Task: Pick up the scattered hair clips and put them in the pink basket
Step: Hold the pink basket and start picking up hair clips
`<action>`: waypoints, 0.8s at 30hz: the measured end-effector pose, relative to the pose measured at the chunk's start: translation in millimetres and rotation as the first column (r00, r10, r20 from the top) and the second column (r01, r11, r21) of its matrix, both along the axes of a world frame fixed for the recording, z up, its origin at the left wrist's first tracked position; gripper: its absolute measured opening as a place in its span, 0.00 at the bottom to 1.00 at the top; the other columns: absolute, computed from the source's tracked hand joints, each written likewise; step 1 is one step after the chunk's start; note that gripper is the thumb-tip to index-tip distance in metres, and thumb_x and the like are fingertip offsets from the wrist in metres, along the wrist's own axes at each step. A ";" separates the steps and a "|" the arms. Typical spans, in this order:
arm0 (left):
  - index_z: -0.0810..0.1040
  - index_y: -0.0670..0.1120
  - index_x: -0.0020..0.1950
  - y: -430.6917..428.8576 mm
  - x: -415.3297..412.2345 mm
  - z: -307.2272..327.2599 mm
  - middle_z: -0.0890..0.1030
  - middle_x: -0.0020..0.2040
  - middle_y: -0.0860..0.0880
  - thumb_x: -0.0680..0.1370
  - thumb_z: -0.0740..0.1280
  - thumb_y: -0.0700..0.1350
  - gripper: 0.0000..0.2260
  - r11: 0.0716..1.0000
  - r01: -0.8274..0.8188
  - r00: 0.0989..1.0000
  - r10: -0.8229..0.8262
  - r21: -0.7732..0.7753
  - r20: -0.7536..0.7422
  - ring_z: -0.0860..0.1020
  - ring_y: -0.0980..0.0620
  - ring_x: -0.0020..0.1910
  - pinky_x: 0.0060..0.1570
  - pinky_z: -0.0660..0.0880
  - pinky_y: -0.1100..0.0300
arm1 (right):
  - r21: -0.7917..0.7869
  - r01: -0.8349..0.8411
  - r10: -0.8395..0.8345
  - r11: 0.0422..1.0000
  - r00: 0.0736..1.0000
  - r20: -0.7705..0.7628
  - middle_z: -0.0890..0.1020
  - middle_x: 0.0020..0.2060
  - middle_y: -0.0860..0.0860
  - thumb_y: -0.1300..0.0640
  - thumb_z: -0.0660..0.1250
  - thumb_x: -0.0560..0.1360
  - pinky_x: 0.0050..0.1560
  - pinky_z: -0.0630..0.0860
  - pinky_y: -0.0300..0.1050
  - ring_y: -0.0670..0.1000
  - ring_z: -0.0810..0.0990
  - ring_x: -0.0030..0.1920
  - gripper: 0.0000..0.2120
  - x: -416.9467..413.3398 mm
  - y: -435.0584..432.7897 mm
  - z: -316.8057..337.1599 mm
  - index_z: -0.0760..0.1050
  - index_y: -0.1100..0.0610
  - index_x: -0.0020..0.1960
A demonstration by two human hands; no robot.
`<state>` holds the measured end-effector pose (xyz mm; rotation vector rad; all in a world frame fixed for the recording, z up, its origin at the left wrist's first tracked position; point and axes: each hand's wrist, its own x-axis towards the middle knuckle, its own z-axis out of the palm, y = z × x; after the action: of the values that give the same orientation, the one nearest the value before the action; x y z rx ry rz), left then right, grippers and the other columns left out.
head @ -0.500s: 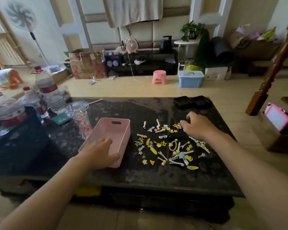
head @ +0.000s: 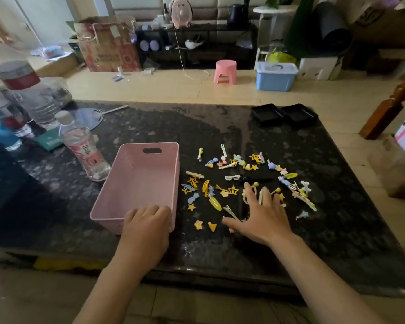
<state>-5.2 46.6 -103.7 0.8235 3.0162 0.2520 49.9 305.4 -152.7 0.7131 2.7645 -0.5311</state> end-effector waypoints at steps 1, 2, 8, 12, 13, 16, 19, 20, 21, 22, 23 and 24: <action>0.73 0.52 0.47 0.1 -1.2 -1.0 0.78 0.45 0.55 0.77 0.63 0.44 0.02 1.000 -0.005 1.000 0.006 0.029 -0.016 0.77 0.50 0.47 0.55 0.68 0.54 | 0.022 -0.027 0.026 0.999 1.000 0.006 0.41 0.80 0.58 0.16 0.54 0.59 0.77 0.45 0.65 0.67 0.39 0.78 0.58 -4.1 -1.2 -5.6 0.34 0.39 0.78; 0.73 0.52 0.46 0.2 -3.2 -0.5 0.78 0.43 0.55 0.77 0.63 0.45 0.02 0.999 -0.003 1.000 0.004 0.049 -0.019 0.78 0.50 0.45 0.54 0.69 0.54 | 0.050 -0.058 0.058 0.997 0.998 0.016 0.40 0.80 0.58 0.16 0.53 0.59 0.76 0.43 0.65 0.67 0.38 0.78 0.57 -8.1 -2.0 -11.2 0.34 0.39 0.78; 0.63 0.54 0.42 3.5 -4.0 3.6 0.76 0.42 0.55 0.80 0.58 0.48 0.07 0.999 -0.016 1.000 0.015 0.050 0.018 0.76 0.50 0.46 0.53 0.66 0.55 | 0.238 -0.164 0.192 0.957 0.976 -0.102 0.60 0.78 0.56 0.28 0.52 0.74 0.74 0.56 0.61 0.64 0.54 0.77 0.35 -18.5 -13.4 -27.3 0.60 0.43 0.77; 0.66 0.54 0.45 4.2 -3.0 6.2 0.76 0.46 0.57 0.80 0.56 0.48 0.05 0.998 -0.035 0.998 0.032 0.051 0.056 0.73 0.53 0.46 0.55 0.65 0.56 | 0.365 -0.126 0.258 0.922 0.904 -0.341 0.82 0.55 0.53 0.43 0.67 0.75 0.48 0.76 0.54 0.59 0.77 0.55 0.16 -20.7 -12.7 -35.1 0.81 0.49 0.59; 0.67 0.54 0.46 3.3 -3.1 5.7 0.76 0.46 0.57 0.81 0.56 0.48 0.05 0.998 -0.030 0.998 0.027 0.054 0.059 0.72 0.54 0.45 0.55 0.65 0.56 | 0.377 -0.120 0.264 0.918 0.896 -0.356 0.82 0.50 0.53 0.46 0.69 0.74 0.43 0.76 0.52 0.58 0.78 0.50 0.13 -22.1 -13.1 -35.8 0.82 0.50 0.56; 0.69 0.54 0.46 1.0 -3.1 4.4 0.75 0.44 0.58 0.81 0.55 0.49 0.05 0.998 -0.015 0.999 0.013 0.059 0.047 0.72 0.54 0.44 0.54 0.65 0.57 | 0.394 -0.118 0.268 0.912 0.897 -0.352 0.81 0.45 0.56 0.54 0.71 0.74 0.36 0.76 0.50 0.58 0.77 0.43 0.10 -24.7 -16.3 -35.0 0.81 0.55 0.54; 0.70 0.53 0.47 -0.1 -4.3 3.2 0.74 0.43 0.58 0.81 0.56 0.49 0.05 0.998 -0.011 0.999 0.009 0.054 0.040 0.70 0.55 0.42 0.51 0.63 0.58 | 0.379 -0.090 0.238 0.921 0.901 -0.364 0.80 0.44 0.55 0.58 0.68 0.75 0.33 0.72 0.46 0.57 0.77 0.43 0.11 -25.9 -17.9 -33.9 0.77 0.57 0.57; 0.71 0.53 0.48 0.0 -4.7 3.4 0.75 0.44 0.58 0.81 0.55 0.49 0.06 0.999 -0.008 0.999 0.006 0.050 0.040 0.71 0.55 0.43 0.52 0.64 0.58 | 0.369 -0.087 0.231 0.926 0.901 -0.367 0.80 0.44 0.55 0.58 0.67 0.76 0.33 0.72 0.45 0.56 0.77 0.42 0.11 -26.9 -16.9 -34.0 0.76 0.57 0.58; 0.72 0.53 0.49 -0.3 -5.0 3.2 0.76 0.45 0.58 0.81 0.55 0.49 0.07 0.999 -0.006 0.999 0.003 0.044 0.049 0.73 0.54 0.44 0.53 0.65 0.58 | 0.355 -0.084 0.223 0.931 0.901 -0.373 0.80 0.44 0.55 0.58 0.67 0.76 0.34 0.71 0.44 0.56 0.77 0.41 0.11 -27.6 -15.7 -32.4 0.76 0.58 0.58; 0.72 0.54 0.50 -0.3 -5.2 3.9 0.77 0.46 0.58 0.81 0.55 0.50 0.07 0.999 -0.006 0.998 0.004 0.040 0.059 0.74 0.54 0.46 0.54 0.65 0.58 | 0.332 -0.075 0.208 0.940 0.899 -0.385 0.79 0.43 0.54 0.58 0.66 0.76 0.34 0.70 0.43 0.55 0.77 0.40 0.11 -28.4 -13.5 -30.9 0.76 0.58 0.58; 0.72 0.54 0.51 -0.5 -5.3 3.9 0.77 0.47 0.58 0.81 0.54 0.50 0.07 0.999 -0.006 0.998 0.003 0.038 0.070 0.74 0.54 0.47 0.55 0.65 0.58 | 0.295 -0.061 0.181 0.954 0.898 -0.400 0.78 0.42 0.54 0.59 0.66 0.76 0.35 0.69 0.43 0.53 0.77 0.39 0.09 -28.7 -11.6 -27.4 0.76 0.58 0.56; 0.72 0.54 0.52 -0.8 -5.3 4.4 0.77 0.47 0.57 0.81 0.54 0.49 0.07 0.999 -0.005 0.997 0.003 0.039 0.073 0.74 0.54 0.48 0.55 0.65 0.58 | 0.241 -0.044 0.144 0.970 0.899 -0.415 0.77 0.41 0.53 0.59 0.65 0.76 0.35 0.68 0.43 0.53 0.75 0.38 0.08 -29.2 -9.5 -24.0 0.76 0.58 0.55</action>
<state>-10.5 45.8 -99.2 0.7928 2.9547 0.3339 20.7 295.9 -176.7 0.5537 3.2968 -0.3945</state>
